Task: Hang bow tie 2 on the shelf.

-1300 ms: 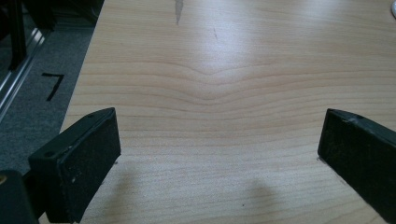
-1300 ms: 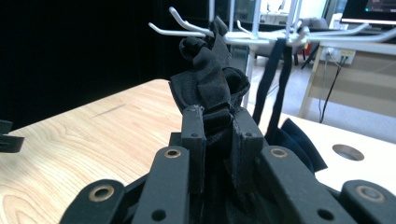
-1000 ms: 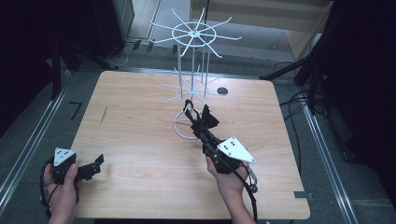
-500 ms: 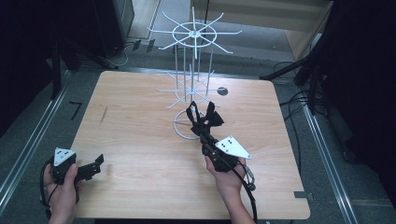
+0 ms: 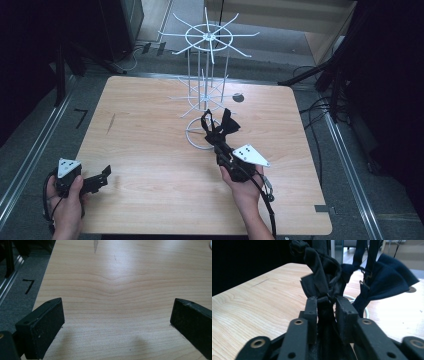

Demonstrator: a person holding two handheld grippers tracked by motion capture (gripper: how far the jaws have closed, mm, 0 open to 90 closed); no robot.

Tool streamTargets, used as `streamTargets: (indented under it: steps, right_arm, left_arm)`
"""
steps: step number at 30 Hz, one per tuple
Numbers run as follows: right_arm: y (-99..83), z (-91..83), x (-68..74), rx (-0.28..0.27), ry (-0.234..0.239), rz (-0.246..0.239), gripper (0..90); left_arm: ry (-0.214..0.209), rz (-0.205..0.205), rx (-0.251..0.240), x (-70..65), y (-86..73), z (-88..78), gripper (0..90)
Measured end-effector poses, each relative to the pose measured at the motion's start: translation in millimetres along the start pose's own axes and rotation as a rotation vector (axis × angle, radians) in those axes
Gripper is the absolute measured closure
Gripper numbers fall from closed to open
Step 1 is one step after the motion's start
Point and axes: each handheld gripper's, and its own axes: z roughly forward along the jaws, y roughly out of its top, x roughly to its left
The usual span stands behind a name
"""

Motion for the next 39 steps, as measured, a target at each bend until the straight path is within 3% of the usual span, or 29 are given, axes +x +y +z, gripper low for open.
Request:
streamTargets:
  steps: [10,17,23,29,31,39]
  right_arm:
    - [-4.7,2.4,-6.2,0.038,0.009,0.020,60.9]
    - [-9.0,4.4,-9.1,0.068,0.013,0.005,54.9]
    - [-15.2,4.9,-14.6,0.085,-0.011,-0.011,48.5]
    - [-17.2,3.5,-18.4,0.140,-0.013,-0.010,41.6]
    - [-21.1,4.7,-21.7,0.192,-0.014,0.004,35.6]
    - [-26.0,4.7,-30.8,0.225,-0.031,0.036,26.7]
  left_arm:
    - [0.000,0.000,0.000,0.1,0.0,0.0,0.0]
    - [-0.001,-0.001,0.000,0.1,0.0,0.0,0.0]
    - [-0.002,-0.005,-0.001,0.2,0.0,-0.1,0.0]
    - [-0.001,-0.005,-0.003,0.3,0.0,-0.1,0.0]
    - [-0.001,-0.005,-0.002,0.3,0.0,-0.2,0.0]
    - [-0.004,-0.008,-0.005,0.8,-0.2,-0.3,0.0]
